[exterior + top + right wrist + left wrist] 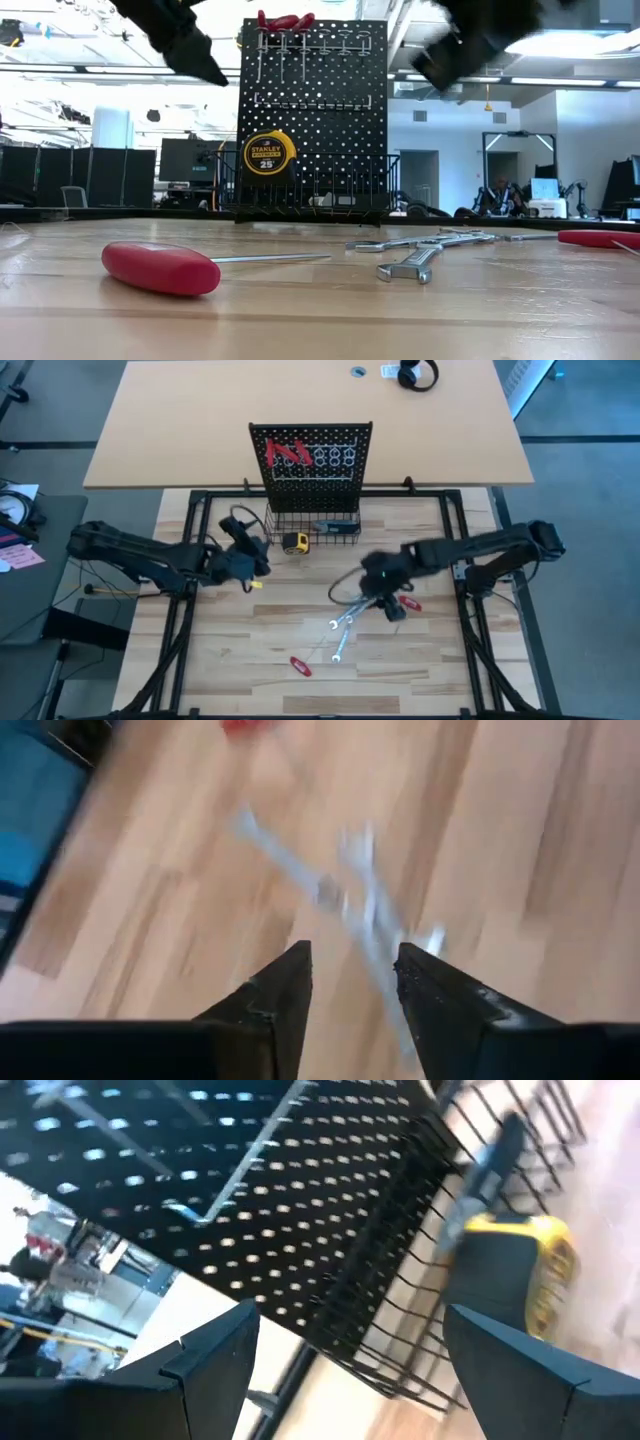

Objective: Hang tools onto peg board
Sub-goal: Hang the red T-handle Allen wrench into the pegboard

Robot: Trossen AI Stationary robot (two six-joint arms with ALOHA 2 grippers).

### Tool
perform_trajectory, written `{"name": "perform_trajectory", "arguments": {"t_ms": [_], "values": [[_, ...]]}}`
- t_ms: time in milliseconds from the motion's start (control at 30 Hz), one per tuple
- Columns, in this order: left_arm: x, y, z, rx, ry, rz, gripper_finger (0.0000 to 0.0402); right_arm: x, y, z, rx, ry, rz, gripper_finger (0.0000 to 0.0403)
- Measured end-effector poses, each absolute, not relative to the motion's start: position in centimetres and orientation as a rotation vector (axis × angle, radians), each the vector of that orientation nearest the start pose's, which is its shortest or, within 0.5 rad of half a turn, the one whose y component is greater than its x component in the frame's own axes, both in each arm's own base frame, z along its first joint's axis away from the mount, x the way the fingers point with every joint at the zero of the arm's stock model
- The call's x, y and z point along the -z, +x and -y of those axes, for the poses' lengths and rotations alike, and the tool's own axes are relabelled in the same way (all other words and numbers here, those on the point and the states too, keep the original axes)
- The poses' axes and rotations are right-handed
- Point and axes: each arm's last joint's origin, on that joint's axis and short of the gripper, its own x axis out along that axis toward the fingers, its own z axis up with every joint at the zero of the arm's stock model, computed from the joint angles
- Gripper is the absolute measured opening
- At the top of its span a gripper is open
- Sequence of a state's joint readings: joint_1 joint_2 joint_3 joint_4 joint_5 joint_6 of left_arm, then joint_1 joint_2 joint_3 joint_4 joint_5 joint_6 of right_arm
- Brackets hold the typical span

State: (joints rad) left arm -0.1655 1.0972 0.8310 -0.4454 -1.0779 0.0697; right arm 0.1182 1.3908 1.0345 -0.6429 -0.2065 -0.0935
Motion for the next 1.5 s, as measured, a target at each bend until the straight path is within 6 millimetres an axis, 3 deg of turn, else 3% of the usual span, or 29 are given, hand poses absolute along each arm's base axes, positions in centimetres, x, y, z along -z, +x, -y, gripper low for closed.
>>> {"name": "perform_trajectory", "arguments": {"t_ms": [333,600,733,867,967,1100,1300,1500], "values": [[-26.7,23.6,1.5,-0.83,0.602,-0.661,0.0306,-21.2,20.1,-8.0,-0.04,0.32,-1.296,0.0143],[-26.7,23.6,1.5,-0.823,0.626,-0.673,0.0306,-18.5,17.3,-6.9,0.276,0.369,-1.491,0.0199],[-26.7,23.6,1.5,-0.823,0.632,-0.677,0.0306,-16.6,17.1,-6.1,0.318,0.385,-1.529,0.023],[-26.7,23.6,1.4,-0.826,0.628,-0.677,0.0306,-15.4,17.9,-5.5,0.312,0.39,-1.515,0.0236],[-26.7,23.6,1.4,-0.826,0.627,-0.677,0.0306,-15.3,19.5,-6.0,0.164,0.424,-1.416,0.0232],[-26.7,23.6,1.4,-0.826,0.627,-0.676,0.0306,-16.6,21.4,-6.9,-0.057,0.419,-1.282,0.0226],[-26.7,23.6,1.4,-0.826,0.627,-0.677,0.0306,-18.2,22.1,-8.3,-0.165,0.214,-1.195,0.0215],[-26.7,23.6,1.4,-0.826,0.628,-0.677,0.0306,-17.2,22.6,-9.9,-0.346,-0.094,-1.13,0.0213]]}}
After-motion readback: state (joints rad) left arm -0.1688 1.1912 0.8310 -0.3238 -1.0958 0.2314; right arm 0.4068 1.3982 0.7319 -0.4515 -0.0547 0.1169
